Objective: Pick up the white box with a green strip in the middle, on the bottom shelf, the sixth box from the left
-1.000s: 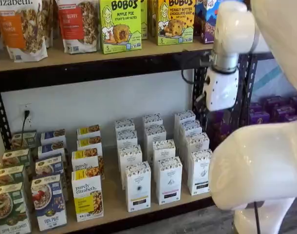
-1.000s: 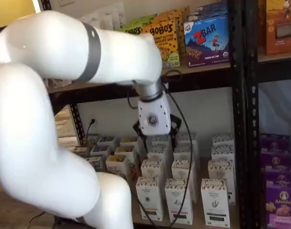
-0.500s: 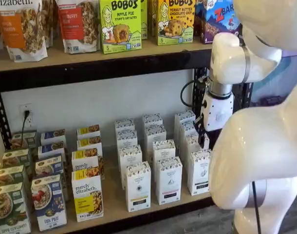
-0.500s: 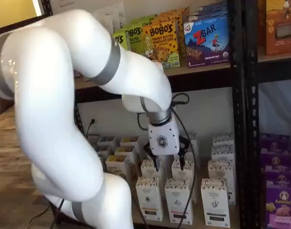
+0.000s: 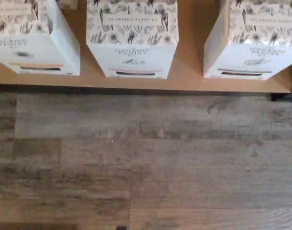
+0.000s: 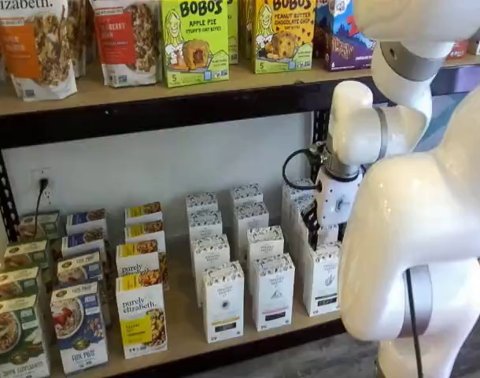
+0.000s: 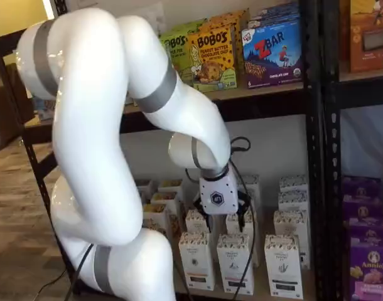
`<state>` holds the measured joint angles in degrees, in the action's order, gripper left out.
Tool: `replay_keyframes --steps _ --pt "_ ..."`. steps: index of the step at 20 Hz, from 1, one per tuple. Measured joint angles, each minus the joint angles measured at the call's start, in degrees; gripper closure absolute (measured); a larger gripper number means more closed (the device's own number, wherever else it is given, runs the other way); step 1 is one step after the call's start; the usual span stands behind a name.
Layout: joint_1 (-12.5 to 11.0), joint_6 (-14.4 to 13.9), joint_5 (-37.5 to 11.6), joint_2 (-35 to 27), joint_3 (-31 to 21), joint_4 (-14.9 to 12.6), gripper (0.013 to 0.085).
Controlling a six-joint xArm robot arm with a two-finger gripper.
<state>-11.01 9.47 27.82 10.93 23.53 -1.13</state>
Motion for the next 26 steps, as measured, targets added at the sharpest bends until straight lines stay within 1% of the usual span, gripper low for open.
replay_keyframes --steps 2,4,6,9,12,14,15,17,18,20,23,24,25,26 --pt "0.46 0.06 -2.89 -3.68 1.04 0.58 0.013" --pt "0.9 1.27 -5.66 -7.52 2.46 2.32 0.013" --pt "1.08 1.61 -8.06 -11.18 4.09 2.85 0.013" --pt "0.77 0.11 -10.32 -16.71 7.37 0.9 0.013" --pt "-0.15 -0.51 -11.17 -22.33 11.48 -0.73 0.013" --pt "-1.01 -0.32 -11.27 -25.43 13.94 -1.43 0.013" --pt "-1.54 -0.56 -11.44 -26.9 15.13 -2.22 0.013" --pt "-2.65 -2.76 -11.66 -29.3 17.15 -5.67 0.013" --pt "-3.07 -3.06 -11.81 -30.26 17.97 -6.44 0.013" --pt "-3.64 -1.06 -12.02 -32.29 19.65 -5.01 0.013" --pt "-4.36 3.47 -12.13 -36.06 22.94 -1.04 0.013" --pt "-4.44 4.42 -12.35 -37.01 23.66 -0.15 0.013" --pt "-4.73 3.02 -12.56 -37.89 24.37 -1.89 0.013" --pt "-5.08 0.64 -12.55 -38.76 25.15 -4.65 0.013"
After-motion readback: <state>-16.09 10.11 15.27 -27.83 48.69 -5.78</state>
